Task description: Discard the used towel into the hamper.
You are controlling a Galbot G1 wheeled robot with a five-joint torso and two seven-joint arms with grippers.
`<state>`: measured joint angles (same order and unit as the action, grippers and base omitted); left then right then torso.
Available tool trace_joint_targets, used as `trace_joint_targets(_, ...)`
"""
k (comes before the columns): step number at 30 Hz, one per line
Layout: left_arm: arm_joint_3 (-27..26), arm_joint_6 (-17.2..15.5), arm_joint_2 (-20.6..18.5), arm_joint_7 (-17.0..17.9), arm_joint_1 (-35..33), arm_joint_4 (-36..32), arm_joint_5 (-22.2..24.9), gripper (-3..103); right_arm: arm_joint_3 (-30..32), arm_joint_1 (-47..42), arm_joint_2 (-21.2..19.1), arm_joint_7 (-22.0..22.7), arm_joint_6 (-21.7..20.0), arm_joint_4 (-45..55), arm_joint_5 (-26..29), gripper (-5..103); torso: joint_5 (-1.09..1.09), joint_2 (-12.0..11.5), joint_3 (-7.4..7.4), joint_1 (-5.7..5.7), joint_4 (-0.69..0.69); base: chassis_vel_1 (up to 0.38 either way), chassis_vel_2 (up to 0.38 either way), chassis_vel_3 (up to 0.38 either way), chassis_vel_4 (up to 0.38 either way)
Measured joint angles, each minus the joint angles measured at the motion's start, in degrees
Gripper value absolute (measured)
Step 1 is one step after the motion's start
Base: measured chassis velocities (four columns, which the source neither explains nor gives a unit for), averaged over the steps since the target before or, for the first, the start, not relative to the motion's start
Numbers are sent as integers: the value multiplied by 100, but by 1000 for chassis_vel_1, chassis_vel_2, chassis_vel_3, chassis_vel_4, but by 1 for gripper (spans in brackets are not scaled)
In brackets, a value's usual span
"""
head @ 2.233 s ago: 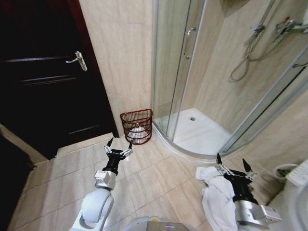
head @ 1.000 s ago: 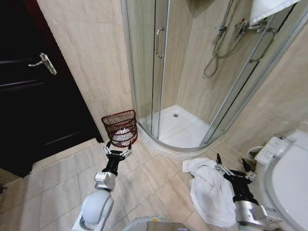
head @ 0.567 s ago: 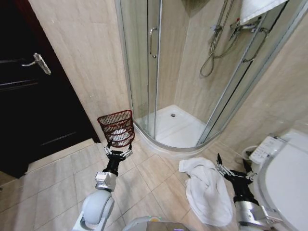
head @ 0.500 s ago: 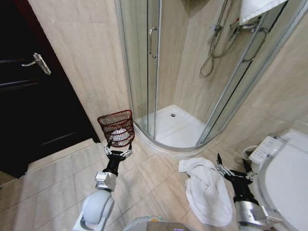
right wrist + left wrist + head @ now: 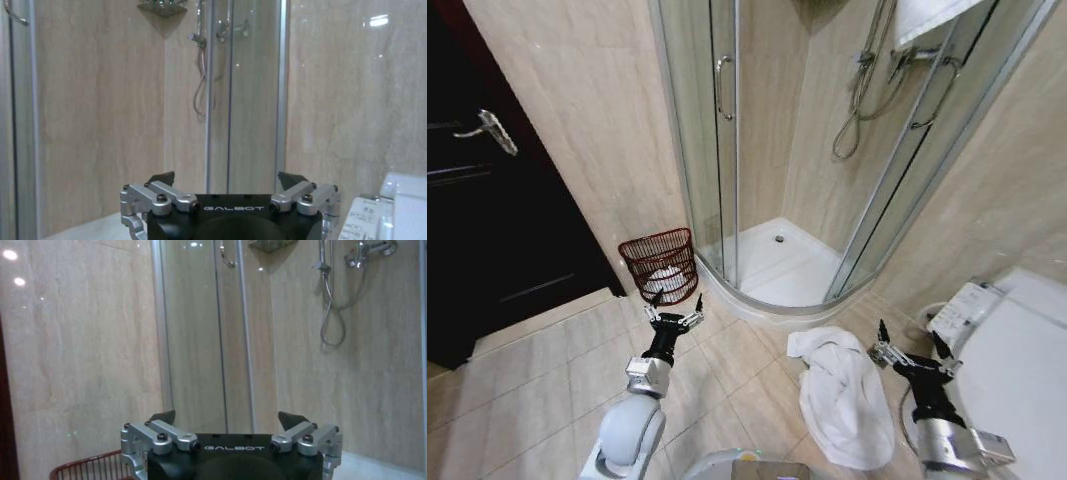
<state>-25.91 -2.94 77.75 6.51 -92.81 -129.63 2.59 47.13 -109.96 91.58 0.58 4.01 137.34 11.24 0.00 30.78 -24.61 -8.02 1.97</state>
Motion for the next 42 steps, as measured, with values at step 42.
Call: trace_joint_targets(42, 102, -297, -257, 219, 255, -465, 642, 100, -161, 441, 9, 38, 10, 151, -423, 100, 0, 716, -420, -294, 0, -16, -16, 12, 15)
